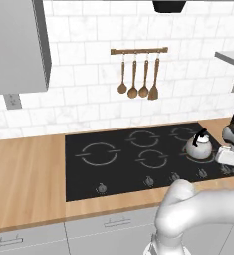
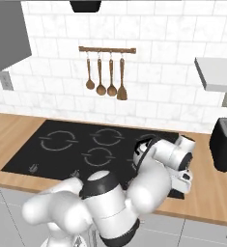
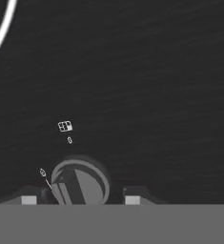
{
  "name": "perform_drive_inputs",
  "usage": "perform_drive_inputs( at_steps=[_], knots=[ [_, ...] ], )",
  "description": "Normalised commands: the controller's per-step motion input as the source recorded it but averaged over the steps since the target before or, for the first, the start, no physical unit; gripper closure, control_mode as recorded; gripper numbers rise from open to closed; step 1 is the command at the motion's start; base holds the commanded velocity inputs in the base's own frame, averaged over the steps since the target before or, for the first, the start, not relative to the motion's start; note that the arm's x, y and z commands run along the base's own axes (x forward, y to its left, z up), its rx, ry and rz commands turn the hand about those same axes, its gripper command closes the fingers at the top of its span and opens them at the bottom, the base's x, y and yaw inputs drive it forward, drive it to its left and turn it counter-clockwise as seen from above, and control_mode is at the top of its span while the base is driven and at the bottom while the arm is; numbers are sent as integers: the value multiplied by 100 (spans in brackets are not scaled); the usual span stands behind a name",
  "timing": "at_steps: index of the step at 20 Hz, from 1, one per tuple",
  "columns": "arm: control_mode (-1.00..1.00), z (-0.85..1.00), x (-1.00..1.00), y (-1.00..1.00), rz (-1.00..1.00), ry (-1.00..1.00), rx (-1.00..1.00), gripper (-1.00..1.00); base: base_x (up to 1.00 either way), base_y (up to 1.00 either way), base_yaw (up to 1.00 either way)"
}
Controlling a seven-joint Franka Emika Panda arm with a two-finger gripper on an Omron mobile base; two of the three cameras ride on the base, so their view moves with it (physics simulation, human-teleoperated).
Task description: Turn off the front right burner of the stove.
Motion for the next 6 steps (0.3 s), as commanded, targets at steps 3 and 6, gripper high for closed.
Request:
perform_drive_inputs(
  at_steps=[3, 6],
  knots=[
    [-100, 0, 0, 4, 0, 0, -1, 100, 0, 0, 0],
    [-100, 0, 0, 0, 0, 0, 0, 100, 0, 0, 0]
  ],
)
